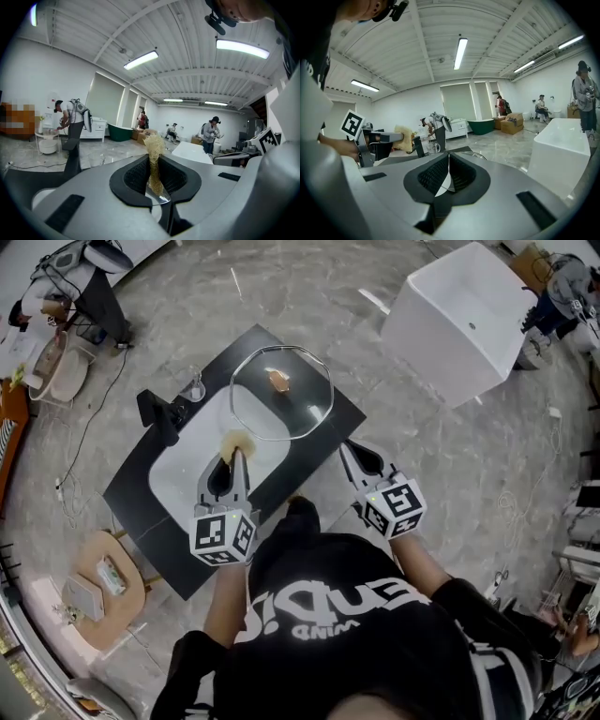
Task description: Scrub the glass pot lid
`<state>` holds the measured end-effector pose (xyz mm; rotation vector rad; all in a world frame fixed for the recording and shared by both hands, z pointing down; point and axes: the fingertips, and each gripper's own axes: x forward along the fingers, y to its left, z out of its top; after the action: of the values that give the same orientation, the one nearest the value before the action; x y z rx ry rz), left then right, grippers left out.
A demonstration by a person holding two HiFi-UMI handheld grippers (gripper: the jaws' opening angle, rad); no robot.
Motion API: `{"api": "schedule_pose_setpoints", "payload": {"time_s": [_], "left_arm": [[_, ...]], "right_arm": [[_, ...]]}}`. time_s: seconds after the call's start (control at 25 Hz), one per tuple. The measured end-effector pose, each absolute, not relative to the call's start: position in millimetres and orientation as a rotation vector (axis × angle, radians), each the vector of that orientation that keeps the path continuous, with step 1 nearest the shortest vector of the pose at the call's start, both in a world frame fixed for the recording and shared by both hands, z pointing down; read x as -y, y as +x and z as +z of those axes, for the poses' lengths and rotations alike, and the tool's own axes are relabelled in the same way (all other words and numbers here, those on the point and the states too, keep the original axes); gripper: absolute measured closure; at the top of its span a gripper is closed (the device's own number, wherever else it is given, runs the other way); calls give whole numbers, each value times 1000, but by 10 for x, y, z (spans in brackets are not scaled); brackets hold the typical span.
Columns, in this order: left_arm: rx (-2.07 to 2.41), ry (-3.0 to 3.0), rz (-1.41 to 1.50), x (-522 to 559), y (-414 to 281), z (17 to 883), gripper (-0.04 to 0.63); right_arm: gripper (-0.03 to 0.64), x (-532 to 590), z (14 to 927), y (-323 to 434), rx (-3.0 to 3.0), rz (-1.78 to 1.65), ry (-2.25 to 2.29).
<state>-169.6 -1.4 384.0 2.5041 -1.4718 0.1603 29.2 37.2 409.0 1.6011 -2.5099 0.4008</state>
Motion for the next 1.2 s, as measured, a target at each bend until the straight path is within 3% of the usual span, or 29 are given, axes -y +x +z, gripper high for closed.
{"api": "schedule_pose_setpoints", "payload": {"time_s": [0.76,0.8,0.88,0.96,1.2], "left_arm": [[1435,2445,161,874,-1721,3902,548],[1447,2434,162,893,-1722,3912,548],[1472,2410,163,907,-1727,3933,548],[1496,2391,162,920,-1724,3940,548],[1569,2327,155,989,-1734,3968,548]], "right_arm": [[600,676,4126,15,2528,396,1425],[585,728,4146,10,2529,400,1406],[451,824,4211,-10,2528,420,1359],[403,925,4277,-37,2525,425,1310],[387,1230,4457,-167,2530,402,1165]]}}
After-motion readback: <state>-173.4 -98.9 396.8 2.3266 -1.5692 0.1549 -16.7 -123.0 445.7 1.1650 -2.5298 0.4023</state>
